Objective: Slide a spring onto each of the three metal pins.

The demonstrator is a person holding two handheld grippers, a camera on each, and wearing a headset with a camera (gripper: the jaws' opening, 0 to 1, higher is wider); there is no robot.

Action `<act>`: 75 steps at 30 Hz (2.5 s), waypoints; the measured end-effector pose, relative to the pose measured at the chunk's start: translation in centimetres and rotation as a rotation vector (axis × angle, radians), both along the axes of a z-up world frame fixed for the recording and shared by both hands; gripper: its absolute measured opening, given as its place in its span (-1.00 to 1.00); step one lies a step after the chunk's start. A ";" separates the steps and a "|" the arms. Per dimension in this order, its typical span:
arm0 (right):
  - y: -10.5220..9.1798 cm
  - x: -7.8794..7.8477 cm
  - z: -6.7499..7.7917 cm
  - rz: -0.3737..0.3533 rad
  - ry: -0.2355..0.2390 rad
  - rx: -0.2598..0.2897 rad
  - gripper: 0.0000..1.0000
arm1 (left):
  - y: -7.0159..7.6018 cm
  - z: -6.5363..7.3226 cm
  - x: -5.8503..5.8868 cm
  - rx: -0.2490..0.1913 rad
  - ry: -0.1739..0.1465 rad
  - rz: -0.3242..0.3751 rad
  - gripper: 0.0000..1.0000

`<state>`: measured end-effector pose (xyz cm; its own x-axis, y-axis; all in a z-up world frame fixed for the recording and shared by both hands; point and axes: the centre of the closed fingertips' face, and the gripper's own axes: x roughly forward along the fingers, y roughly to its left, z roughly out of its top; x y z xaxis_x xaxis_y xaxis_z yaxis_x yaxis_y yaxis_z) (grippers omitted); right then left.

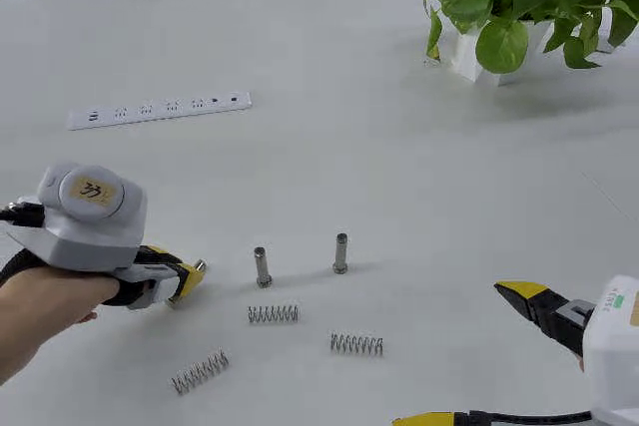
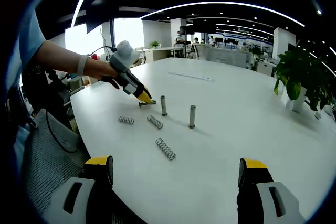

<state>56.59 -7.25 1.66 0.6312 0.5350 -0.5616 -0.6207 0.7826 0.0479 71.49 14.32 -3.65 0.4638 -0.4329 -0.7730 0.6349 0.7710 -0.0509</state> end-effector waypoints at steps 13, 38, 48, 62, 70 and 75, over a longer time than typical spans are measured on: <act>-0.1 0.1 0.0 0.001 -0.003 -0.001 0.99 | -0.3 -1.1 0.0 0.055 0.032 0.008 -0.85; 0.1 -0.1 0.0 0.008 0.001 0.000 0.99 | 0.1 -1.1 0.2 0.101 0.030 0.061 -0.92; 0.4 -0.3 0.0 0.012 0.002 0.001 0.99 | 0.3 0.0 0.3 0.046 0.015 0.080 -0.92; 1.2 -0.3 0.0 0.032 0.003 0.007 0.99 | 1.0 2.4 -0.2 0.004 -0.025 0.085 -0.92; 1.4 -0.4 -0.1 0.040 0.005 0.008 0.99 | 1.6 2.7 -1.1 -0.008 -0.032 0.095 -0.92; 1.5 -0.4 -0.2 0.046 0.009 0.007 0.99 | 1.7 2.7 -1.6 -0.023 -0.035 0.104 -0.92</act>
